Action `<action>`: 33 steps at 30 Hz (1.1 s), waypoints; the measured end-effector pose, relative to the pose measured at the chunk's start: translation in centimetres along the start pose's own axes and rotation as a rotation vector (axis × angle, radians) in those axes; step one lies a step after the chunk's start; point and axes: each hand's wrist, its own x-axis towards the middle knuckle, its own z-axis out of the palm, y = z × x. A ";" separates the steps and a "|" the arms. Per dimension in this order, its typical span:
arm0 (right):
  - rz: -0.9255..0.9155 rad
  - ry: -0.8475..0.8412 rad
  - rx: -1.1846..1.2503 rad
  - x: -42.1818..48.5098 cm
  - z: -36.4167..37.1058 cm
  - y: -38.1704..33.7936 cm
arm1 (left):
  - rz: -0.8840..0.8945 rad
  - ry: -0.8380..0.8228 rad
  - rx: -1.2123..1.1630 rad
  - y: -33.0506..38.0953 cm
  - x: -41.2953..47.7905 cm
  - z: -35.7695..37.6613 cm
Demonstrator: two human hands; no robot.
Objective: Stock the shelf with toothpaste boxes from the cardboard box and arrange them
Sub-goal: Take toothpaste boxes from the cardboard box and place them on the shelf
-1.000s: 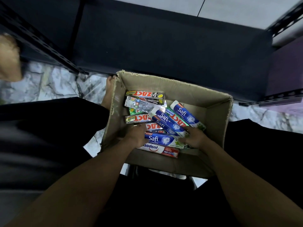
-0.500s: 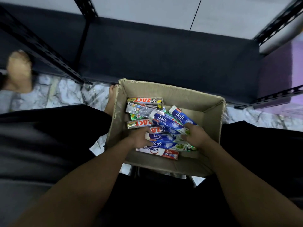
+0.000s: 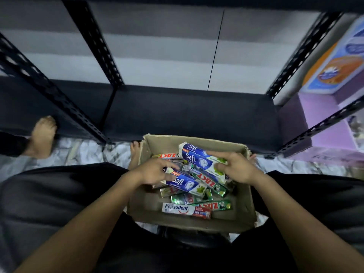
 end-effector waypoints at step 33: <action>-0.647 0.851 0.132 -6.2 -19.0 -34.3 | 0.549 1.288 0.186 14.6 -29.4 -22.9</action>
